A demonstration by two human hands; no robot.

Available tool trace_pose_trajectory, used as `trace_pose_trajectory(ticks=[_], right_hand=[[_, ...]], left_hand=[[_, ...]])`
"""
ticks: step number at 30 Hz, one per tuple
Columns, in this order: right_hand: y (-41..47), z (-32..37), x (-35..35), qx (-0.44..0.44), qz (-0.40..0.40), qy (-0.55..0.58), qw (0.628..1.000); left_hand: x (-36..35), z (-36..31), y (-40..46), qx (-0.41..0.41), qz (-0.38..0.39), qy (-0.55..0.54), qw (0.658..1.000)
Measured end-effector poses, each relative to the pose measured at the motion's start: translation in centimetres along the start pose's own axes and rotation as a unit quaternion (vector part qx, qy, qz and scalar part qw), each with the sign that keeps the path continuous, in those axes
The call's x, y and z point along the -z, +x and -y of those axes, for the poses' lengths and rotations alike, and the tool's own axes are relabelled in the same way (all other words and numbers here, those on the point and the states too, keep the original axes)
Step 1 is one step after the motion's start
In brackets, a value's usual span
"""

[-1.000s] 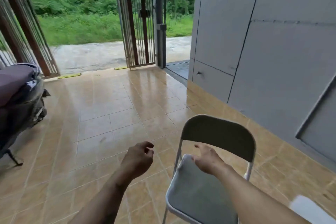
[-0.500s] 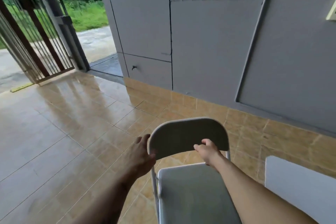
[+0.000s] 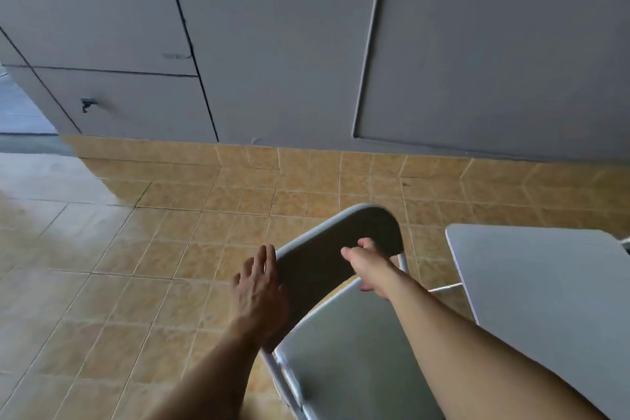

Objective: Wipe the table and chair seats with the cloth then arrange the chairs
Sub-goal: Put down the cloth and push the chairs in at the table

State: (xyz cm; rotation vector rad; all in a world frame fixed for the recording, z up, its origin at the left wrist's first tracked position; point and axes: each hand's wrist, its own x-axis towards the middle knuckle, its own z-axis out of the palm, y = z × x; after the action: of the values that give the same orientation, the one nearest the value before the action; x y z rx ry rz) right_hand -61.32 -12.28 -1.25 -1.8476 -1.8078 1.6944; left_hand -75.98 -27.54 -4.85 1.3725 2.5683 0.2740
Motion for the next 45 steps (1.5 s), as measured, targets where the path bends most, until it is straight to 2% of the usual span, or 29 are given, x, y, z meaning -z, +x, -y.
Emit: trace_pose_trajectory(ticks=[3, 5, 9, 13, 15, 17, 25, 30, 34, 40, 45], right_hand=[[1.9, 2.9, -4.7, -0.071, -0.021, 0.073, 0.995], [3.0, 4.5, -7.5, -0.113, -0.034, 0.118, 0.986], [5.6, 5.7, -11.9, -0.140, -0.113, 0.158, 0.971], [8.5, 5.3, -13.6, -0.172, -0.184, 0.134, 0.958], [9.1, 5.6, -13.5, -0.209, -0.195, 0.145, 0.947], [9.6, 5.2, -13.5, -0.208, -0.200, 0.130, 0.949], [12.9, 4.5, -14.3, -0.213, -0.163, 0.076, 0.960], [9.0, 8.9, -15.3, -0.178, -0.146, 0.072, 0.971], [8.2, 9.9, -15.8, -0.135, -0.106, -0.010, 0.985], [8.2, 9.7, -15.6, -0.101, -0.039, -0.076, 0.991], [6.7, 8.9, -15.8, -0.059, -0.020, -0.107, 0.992]], left_hand=[[-0.9, 3.6, 2.7, -0.076, 0.053, -0.006, 0.996], [-1.3, 5.2, 3.6, -0.117, 0.062, -0.038, 0.990], [-1.2, 7.1, 5.3, -0.162, 0.078, -0.135, 0.974], [-0.6, 8.4, 6.6, -0.163, 0.107, -0.207, 0.959], [-0.5, 9.0, 7.1, -0.148, 0.131, -0.240, 0.950], [-0.4, 9.3, 7.5, -0.136, 0.155, -0.264, 0.942], [0.8, 10.2, 10.1, -0.106, 0.233, -0.287, 0.923], [0.7, 10.9, 9.3, -0.128, 0.208, -0.280, 0.928], [0.9, 13.1, 9.0, -0.130, 0.228, -0.337, 0.904], [3.5, 15.9, 15.5, -0.050, 0.168, -0.333, 0.927], [6.5, 10.4, 21.3, -0.090, 0.164, -0.289, 0.939]])
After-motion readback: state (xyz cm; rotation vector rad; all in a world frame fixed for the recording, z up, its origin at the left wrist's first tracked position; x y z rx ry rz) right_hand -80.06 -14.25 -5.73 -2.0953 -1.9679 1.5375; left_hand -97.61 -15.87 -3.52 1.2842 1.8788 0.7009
